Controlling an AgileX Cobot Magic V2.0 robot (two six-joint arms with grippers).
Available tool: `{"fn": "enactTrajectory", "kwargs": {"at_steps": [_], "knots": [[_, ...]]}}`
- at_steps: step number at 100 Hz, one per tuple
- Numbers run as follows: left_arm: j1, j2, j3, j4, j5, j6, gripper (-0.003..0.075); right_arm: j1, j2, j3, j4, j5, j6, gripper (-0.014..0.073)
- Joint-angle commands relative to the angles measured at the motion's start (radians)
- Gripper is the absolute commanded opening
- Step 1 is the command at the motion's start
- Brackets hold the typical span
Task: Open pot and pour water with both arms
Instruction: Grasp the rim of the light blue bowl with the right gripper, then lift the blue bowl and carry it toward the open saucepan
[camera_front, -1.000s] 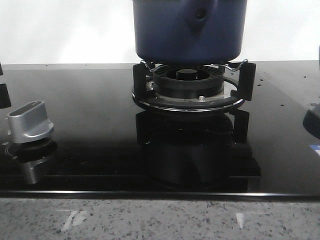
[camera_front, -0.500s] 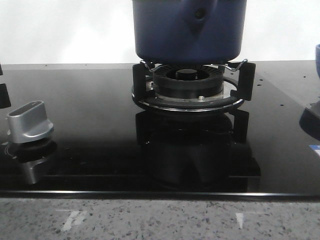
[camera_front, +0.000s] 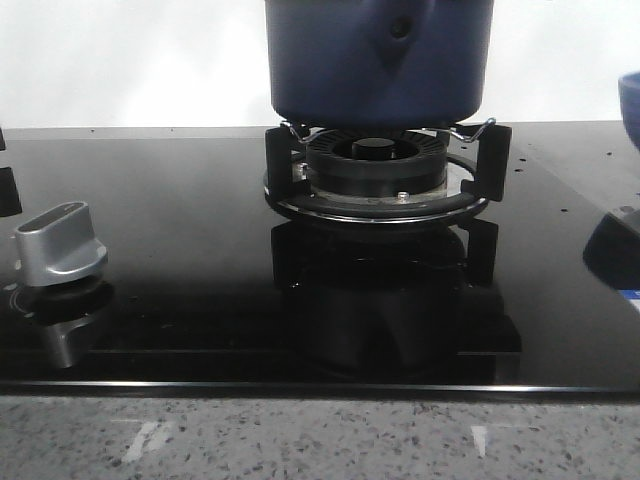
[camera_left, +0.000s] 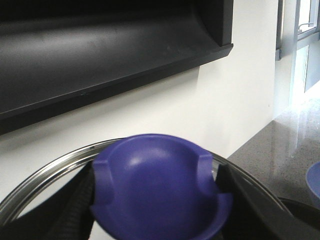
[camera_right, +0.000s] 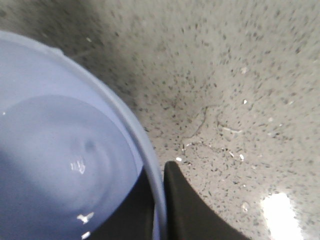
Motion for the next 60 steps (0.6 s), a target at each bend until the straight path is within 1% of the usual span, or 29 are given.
{"fn": "enactTrajectory", "kwargs": {"at_steps": [1,17,60], "knots": [[0.000,-0.051,-0.036,-0.079,0.006,-0.002,0.0242,0.000,-0.053,-0.098,0.038,0.016,-0.003,-0.0064],[0.000,-0.051,-0.036,-0.079,0.006,-0.002,0.0242,0.048,-0.053,-0.226,0.038,0.072,-0.005,-0.0064],[0.000,-0.051,-0.036,-0.079,-0.003,-0.002,0.0242,0.235,0.022,-0.521,0.047,0.093,-0.006,-0.0064]]}}
